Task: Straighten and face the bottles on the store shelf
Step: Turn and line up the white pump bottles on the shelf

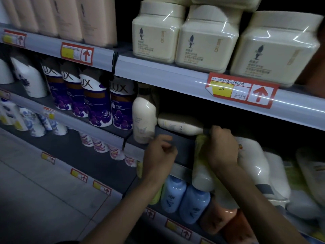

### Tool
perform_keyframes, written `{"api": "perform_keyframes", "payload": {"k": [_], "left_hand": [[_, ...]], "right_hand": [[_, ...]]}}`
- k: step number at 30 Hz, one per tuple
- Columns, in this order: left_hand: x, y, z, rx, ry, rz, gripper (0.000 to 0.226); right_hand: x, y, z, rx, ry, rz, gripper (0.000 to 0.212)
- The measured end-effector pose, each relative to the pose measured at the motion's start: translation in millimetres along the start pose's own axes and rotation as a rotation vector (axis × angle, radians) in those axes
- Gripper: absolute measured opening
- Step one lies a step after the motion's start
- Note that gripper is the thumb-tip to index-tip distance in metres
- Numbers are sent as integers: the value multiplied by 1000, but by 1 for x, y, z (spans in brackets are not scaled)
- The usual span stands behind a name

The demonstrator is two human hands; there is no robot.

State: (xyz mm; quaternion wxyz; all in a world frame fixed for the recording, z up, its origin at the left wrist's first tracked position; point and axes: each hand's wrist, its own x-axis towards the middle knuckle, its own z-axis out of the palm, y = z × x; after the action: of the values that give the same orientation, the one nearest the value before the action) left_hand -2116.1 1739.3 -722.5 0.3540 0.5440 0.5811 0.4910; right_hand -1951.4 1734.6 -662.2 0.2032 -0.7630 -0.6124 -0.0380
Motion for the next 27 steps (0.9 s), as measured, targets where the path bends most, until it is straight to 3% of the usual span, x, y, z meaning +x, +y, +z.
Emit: {"api": "perform_keyframes", "payload": {"k": [4,7,11,14,19,22,24,27], "left_hand": [[-2,4,12,166,-34,160,37],[-6,14,13,331,-21,271,54],[-3,27,11,436,36,283,80],[4,30,9,488,47,277,85],[7,32,4,495,82,297,67],[11,31,1,438,122,251,64],[13,30,-1,419,169,253,70],[15,33,-4,395,239,251,69]], "right_hand": [[-4,0,-4,211,129,29,23],[-12,-9,-7,419,263,5,33],[-27,-29,-12,723,354,29,44],[-33,-37,-15,867,409,39,40],[-51,-46,-21,970,339,-49,37],[-52,-44,-22,1161,269,32,23],[-44,-36,-10,1095,208,124,27],[-26,-30,11,827,35,66,48]]}}
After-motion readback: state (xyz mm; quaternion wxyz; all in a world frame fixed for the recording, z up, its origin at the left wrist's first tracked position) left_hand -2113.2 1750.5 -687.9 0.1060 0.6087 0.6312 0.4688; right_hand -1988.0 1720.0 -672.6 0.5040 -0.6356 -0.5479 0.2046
